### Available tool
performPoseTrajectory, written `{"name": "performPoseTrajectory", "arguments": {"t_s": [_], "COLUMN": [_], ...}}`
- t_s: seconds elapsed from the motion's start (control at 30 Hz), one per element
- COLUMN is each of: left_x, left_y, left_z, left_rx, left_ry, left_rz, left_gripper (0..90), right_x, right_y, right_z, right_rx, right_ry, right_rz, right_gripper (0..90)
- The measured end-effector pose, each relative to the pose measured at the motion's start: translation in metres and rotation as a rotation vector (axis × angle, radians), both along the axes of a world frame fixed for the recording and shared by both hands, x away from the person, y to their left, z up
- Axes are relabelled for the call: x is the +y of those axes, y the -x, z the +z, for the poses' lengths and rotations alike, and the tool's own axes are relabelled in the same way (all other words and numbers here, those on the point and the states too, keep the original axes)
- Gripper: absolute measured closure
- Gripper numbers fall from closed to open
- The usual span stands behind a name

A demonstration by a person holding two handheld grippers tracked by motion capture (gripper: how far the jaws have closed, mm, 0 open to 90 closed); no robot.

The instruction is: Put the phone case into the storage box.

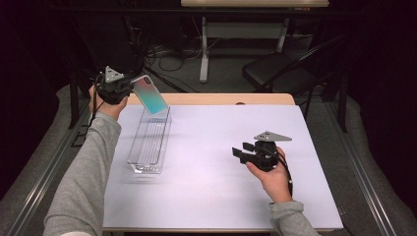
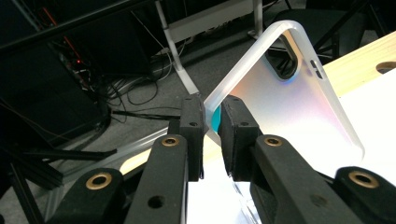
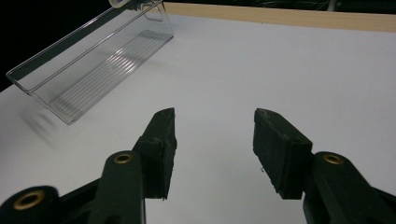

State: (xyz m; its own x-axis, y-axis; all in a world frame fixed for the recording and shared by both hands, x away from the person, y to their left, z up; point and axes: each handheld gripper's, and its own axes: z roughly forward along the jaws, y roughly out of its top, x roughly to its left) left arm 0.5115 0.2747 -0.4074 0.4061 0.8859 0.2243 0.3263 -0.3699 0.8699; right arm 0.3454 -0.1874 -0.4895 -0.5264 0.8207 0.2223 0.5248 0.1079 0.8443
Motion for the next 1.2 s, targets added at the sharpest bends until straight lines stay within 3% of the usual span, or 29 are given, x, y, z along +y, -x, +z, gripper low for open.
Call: {"name": "performPoseTrajectory", "arguments": {"t_s": [0.33,0.63,0.8,1.2], "left_x": [-0.002,-0.006,-0.008,-0.01], "left_y": [-0.008,-0.014,-0.017,-0.019], "left_z": [0.005,0.001,-0.003,-0.008], "left_rx": [-0.015,-0.038,-0.047,-0.102], "left_ry": [-0.018,-0.064,-0.121,-0.205], "left_rz": [0.0,-0.002,-0.006,-0.06], "left_gripper": [80.2,80.2,80.2,80.2], "right_x": [-0.002,-0.003,-0.004,-0.007], "right_y": [0.0,0.002,0.003,0.005], "right_z": [0.0,0.001,0.001,0.001], "right_rx": [-0.005,-0.007,-0.012,-0.021], "right_ry": [0.001,-0.007,-0.007,-0.005], "right_rz": [-0.008,-0.015,-0.017,-0.032], "right_gripper": [48.7,48.8,48.7,48.7]}}
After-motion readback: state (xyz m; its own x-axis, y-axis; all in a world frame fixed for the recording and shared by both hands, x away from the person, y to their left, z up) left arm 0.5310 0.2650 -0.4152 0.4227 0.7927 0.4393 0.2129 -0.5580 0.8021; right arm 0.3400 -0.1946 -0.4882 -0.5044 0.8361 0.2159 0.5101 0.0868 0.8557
